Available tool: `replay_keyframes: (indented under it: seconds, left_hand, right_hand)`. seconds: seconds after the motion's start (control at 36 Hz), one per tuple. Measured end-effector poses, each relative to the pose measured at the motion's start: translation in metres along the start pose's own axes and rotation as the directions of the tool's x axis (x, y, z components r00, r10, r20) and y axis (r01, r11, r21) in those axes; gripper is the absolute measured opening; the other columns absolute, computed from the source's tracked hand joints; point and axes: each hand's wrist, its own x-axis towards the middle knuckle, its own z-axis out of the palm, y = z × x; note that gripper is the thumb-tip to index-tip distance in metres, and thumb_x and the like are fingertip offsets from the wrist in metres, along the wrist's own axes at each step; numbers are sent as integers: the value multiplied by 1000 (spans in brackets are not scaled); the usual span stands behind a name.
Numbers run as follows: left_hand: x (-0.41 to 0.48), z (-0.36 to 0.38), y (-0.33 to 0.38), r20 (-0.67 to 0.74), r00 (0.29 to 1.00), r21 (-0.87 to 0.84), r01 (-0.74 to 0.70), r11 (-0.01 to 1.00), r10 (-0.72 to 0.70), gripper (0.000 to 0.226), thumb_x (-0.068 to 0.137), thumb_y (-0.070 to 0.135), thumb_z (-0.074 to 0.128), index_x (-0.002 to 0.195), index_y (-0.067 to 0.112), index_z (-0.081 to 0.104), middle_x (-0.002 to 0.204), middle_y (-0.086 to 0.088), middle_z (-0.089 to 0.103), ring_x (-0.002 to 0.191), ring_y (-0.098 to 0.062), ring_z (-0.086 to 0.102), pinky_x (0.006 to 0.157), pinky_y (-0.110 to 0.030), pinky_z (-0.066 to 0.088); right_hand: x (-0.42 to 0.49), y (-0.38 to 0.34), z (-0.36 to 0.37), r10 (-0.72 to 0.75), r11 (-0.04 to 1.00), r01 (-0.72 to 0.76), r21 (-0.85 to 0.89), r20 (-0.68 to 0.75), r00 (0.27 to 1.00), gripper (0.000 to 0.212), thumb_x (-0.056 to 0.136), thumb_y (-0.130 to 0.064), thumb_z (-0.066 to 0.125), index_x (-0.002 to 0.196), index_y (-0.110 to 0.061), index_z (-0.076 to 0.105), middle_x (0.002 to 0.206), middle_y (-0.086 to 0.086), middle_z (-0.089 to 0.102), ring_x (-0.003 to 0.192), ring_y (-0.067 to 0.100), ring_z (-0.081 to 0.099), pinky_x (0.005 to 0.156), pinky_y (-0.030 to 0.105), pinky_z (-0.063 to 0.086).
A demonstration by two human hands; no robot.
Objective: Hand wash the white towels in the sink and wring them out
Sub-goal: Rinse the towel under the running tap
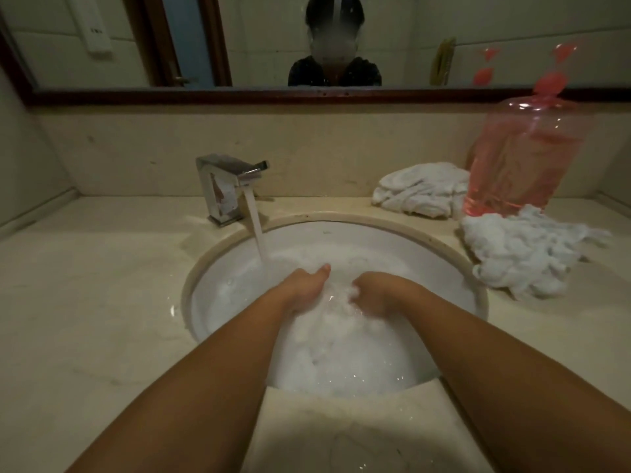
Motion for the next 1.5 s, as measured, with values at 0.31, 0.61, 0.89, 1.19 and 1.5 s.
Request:
replay_keyframes:
  seconds: [0.31, 0.61, 0.89, 1.19, 1.5]
  left_hand:
    - [-30, -18, 27, -473, 849, -104, -318, 942, 234, 59, 108, 64, 25, 112, 28, 72, 146, -7, 54, 133, -29, 49, 117, -52, 36]
    - [-47, -46, 26, -356, 870, -393, -472, 789, 342, 122, 67, 107, 4, 139, 30, 64, 134, -1, 70, 127, -24, 64, 114, -52, 47]
    - [-47, -90, 28, -429, 902, -651, -349, 675, 52, 97, 77, 98, 30, 113, 22, 78, 115, -1, 77, 111, -28, 72, 102, -47, 56]
    - [-72, -135, 49, -518, 845, -475, -413, 777, 132, 69, 110, 63, 19, 107, 18, 71, 104, -2, 71, 104, -23, 65, 100, -43, 49]
    - [-83, -144, 97, -430, 880, -564, -435, 702, 200, 85, 100, 79, 23, 146, 15, 52, 130, -9, 66, 121, -30, 64, 104, -48, 54]
  right_hand:
    - [-19, -8, -26, 51, 443, 370, 816, -436, 899, 31, 107, -46, 60, 122, -20, 69, 110, 9, 77, 96, 30, 76, 86, 43, 63]
    - [-20, -70, -68, -16, -215, 396, 893, -409, 912, 21, 108, -29, 62, 117, -12, 69, 111, 17, 78, 109, 34, 76, 101, 53, 60]
    - [-6, -83, -86, -129, 53, 452, 891, -442, 888, 34, 107, -32, 64, 120, -2, 72, 112, 19, 79, 107, 33, 77, 95, 45, 62]
    - [-14, -69, -60, -101, 453, 479, 752, -491, 865, 20, 93, -30, 83, 101, -11, 80, 82, 0, 79, 67, 7, 73, 58, 19, 56]
    - [-25, -75, -57, -396, 326, 485, 812, -349, 850, 48, 85, -37, 83, 126, -16, 71, 120, 6, 80, 112, 28, 77, 101, 48, 60]
